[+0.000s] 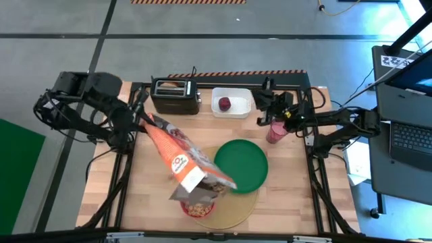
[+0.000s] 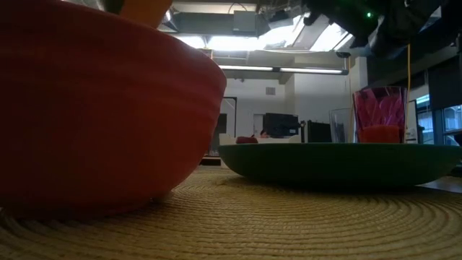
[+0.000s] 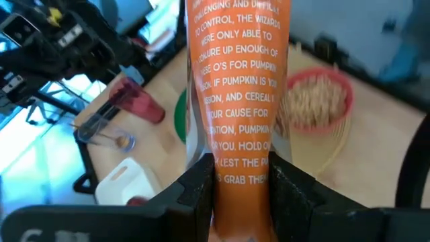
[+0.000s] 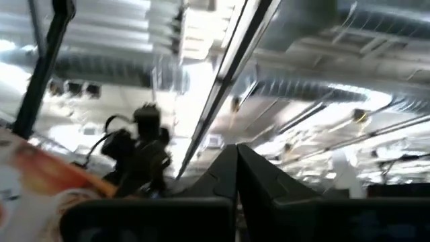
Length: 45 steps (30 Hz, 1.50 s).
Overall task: Arrange a breakfast setting
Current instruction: Pour the cereal from the cereal box into the orange bowl
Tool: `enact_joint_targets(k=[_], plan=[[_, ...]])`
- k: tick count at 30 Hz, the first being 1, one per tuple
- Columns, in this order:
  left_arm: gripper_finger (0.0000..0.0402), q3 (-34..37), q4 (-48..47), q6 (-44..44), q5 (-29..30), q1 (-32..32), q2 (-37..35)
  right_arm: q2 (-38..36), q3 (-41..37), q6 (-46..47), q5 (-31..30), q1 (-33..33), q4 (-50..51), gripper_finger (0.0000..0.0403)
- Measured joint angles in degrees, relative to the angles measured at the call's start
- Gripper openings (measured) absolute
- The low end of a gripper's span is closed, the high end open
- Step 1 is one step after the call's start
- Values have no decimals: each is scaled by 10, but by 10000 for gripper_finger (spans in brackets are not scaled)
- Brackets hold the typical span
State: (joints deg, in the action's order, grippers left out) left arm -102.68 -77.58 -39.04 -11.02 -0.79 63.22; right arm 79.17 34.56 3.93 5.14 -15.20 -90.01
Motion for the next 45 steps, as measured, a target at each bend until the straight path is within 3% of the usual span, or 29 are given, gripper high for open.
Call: enact_joint_targets(k=[9,15,21,30,34,39,45], plan=[[107,122,188,89,-103,84,-30,-28,-17,46,38,-41,0,4],[107,272,352,135,-150,146,-76,-85,-17,30,57,-72,0,11],[98,443,598,249,-203,238,-136,-132,-42,43,69,-124,18,4],[95,685,907,430,-176,337,-249,-143,-54,93,69,-141,175,15],[95,779,998,493,-139,353,-312,-143,-53,92,55,-141,179,16],[95,867,1044,541,-84,366,-397,-142,-14,88,53,-141,239,16],[95,936,1042,565,-76,368,-482,-123,87,61,138,-140,419,16]])
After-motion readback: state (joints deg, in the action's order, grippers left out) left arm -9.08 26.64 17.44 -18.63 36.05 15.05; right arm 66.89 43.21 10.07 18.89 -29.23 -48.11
